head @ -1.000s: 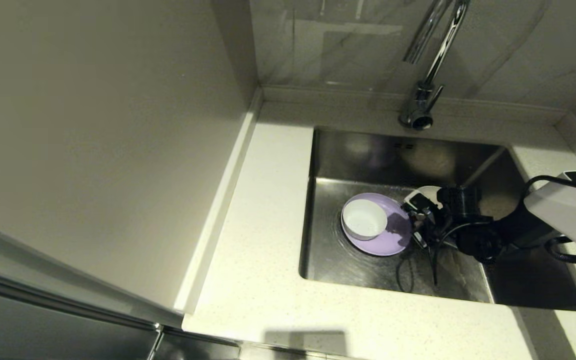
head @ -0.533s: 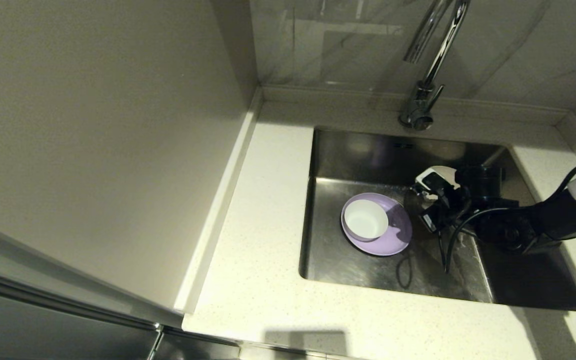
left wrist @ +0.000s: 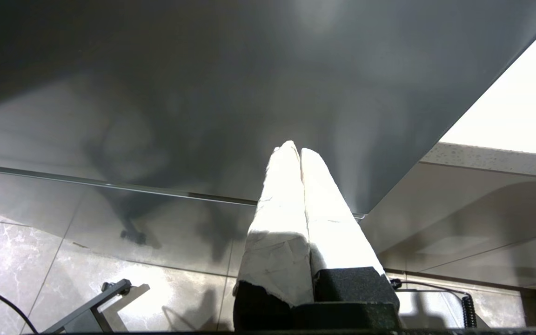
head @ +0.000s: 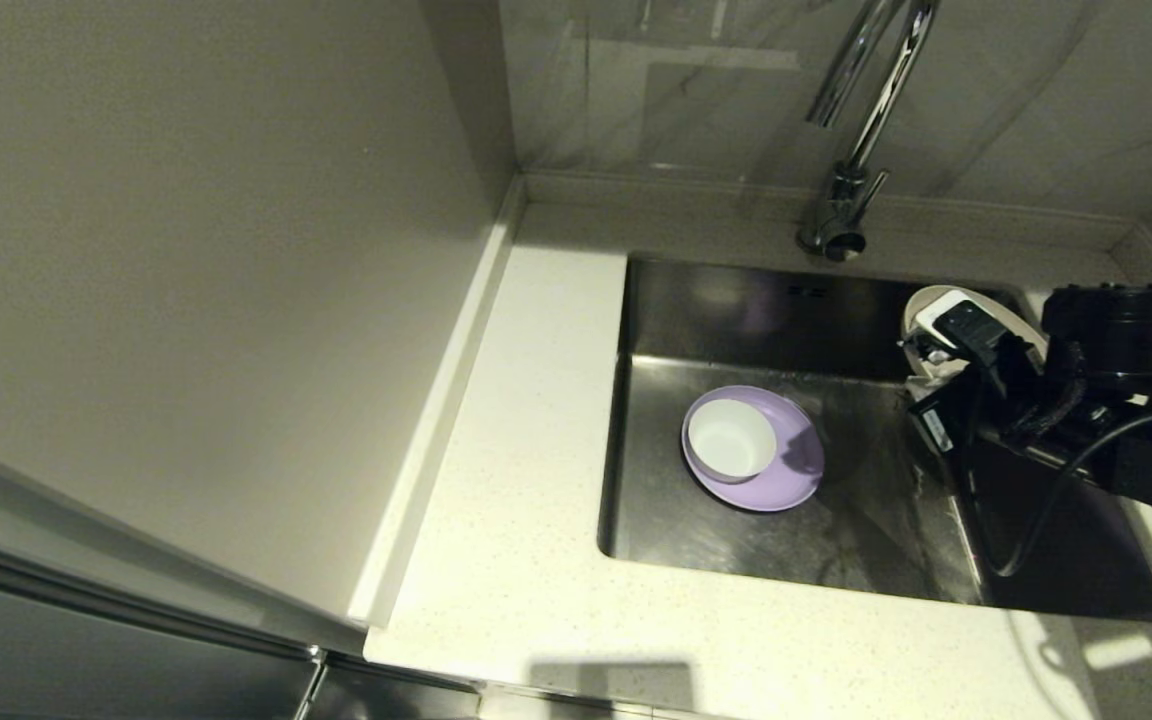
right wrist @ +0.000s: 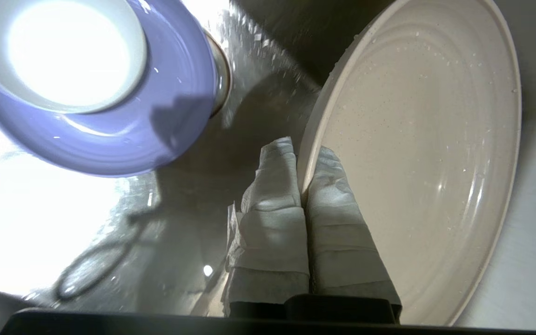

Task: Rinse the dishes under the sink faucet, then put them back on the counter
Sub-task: Put a plate back to the table from the sink

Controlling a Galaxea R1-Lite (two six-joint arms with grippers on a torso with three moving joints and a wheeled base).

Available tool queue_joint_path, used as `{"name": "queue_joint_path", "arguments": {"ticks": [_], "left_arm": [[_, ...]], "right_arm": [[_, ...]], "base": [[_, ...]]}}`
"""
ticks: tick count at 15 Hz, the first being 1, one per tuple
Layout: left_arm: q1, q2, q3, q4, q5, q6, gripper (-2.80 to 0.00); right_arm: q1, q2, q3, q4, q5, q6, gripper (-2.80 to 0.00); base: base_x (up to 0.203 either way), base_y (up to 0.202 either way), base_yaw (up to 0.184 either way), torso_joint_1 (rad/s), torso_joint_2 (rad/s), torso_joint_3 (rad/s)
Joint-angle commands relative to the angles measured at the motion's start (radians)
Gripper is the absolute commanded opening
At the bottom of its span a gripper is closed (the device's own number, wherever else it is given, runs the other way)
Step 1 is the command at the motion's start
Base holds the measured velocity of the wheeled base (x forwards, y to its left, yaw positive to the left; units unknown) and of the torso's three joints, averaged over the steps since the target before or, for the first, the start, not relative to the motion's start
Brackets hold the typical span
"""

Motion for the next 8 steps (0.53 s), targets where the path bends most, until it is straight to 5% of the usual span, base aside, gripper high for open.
{"name": "queue_joint_path", "arguments": {"ticks": [1, 8], "left_arm": [[0.000, -0.003, 0.000, 0.000, 0.000, -0.001, -2.80], [0.000, -0.003, 0.000, 0.000, 0.000, -0.001, -2.80]], "right_arm": [[0.002, -0.132, 0.045, -0.006, 0.000, -0.005, -2.80], [-0.058, -0.068, 0.036, -0.156, -0.010, -0.012, -2.80]], "base": [[0.000, 0.000, 0.000, 0.000, 0.00, 0.000], [0.000, 0.000, 0.000, 0.000, 0.00, 0.000]]}}
